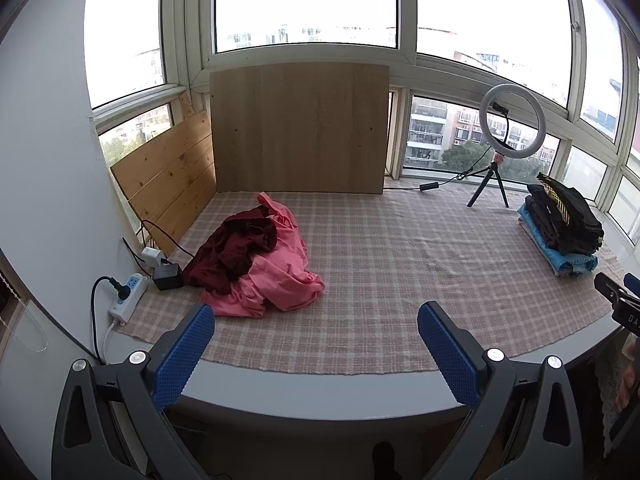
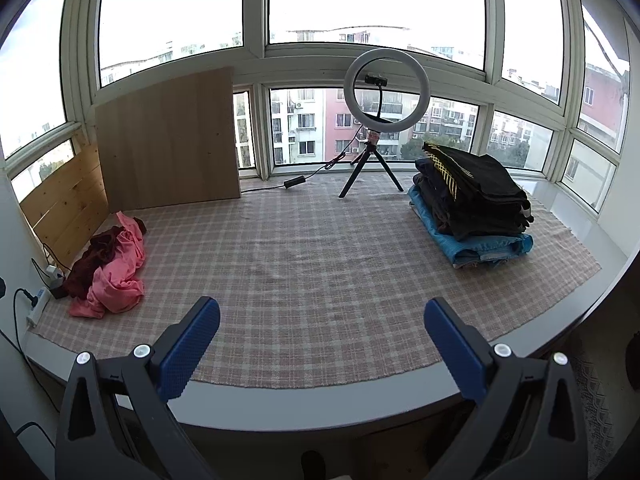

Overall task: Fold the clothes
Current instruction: 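Move both grippers toward the crumpled pink shirt on the cloth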

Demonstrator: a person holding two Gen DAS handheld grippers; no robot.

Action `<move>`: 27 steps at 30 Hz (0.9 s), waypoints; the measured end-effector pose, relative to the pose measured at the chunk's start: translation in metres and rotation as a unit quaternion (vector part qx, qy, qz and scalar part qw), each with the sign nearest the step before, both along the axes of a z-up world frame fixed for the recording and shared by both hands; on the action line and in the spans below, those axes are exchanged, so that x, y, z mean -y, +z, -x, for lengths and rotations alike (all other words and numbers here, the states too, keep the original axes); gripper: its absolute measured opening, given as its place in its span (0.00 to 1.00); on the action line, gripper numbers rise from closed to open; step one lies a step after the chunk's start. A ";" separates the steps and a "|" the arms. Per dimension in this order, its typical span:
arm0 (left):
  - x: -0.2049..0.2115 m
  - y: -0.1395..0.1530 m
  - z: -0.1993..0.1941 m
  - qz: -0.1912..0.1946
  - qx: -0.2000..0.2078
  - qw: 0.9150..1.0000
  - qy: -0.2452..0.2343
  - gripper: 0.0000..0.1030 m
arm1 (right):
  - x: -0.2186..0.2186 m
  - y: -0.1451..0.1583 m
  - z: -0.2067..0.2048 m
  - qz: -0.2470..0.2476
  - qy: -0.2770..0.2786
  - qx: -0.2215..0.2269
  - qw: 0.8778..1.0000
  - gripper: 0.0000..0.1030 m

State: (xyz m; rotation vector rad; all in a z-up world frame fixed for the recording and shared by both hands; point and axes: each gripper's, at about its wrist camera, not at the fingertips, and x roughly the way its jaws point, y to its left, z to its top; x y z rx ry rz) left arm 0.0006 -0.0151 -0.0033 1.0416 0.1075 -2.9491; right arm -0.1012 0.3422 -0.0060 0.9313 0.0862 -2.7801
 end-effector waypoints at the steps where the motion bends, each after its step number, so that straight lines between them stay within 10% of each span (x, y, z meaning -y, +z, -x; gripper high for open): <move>1: 0.001 0.000 -0.001 0.007 0.001 1.000 0.006 0.99 | 0.004 0.000 0.001 -0.005 0.005 0.001 1.000 1.00; 27: 0.026 -0.018 0.022 0.036 0.034 0.995 0.087 0.99 | 0.101 -0.011 0.048 -0.010 0.140 0.020 0.990 1.00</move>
